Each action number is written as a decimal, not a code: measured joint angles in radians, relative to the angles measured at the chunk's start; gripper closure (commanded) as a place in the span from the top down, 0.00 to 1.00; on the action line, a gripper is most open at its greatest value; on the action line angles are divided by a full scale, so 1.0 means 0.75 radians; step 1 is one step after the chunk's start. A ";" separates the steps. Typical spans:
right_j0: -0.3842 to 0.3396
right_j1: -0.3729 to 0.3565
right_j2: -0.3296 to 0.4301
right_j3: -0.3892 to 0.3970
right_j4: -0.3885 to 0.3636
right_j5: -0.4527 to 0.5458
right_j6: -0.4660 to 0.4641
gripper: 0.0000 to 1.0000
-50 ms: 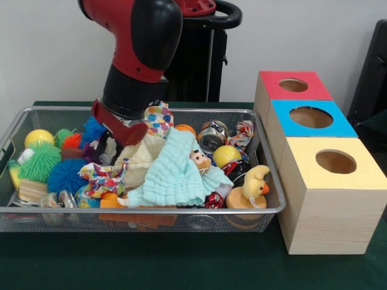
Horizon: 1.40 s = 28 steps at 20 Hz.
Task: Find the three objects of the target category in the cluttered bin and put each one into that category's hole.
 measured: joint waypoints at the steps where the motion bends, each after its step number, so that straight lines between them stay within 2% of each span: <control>1: 0.008 0.000 -0.008 -0.003 0.001 0.020 0.000 0.00; 8: 0.037 0.001 -0.059 -0.037 0.001 0.131 0.000 0.00; 19: 0.047 -0.002 -0.103 -0.088 0.000 0.196 0.000 0.00; 28: 0.093 -0.005 -0.176 -0.147 -0.002 0.358 0.000 0.00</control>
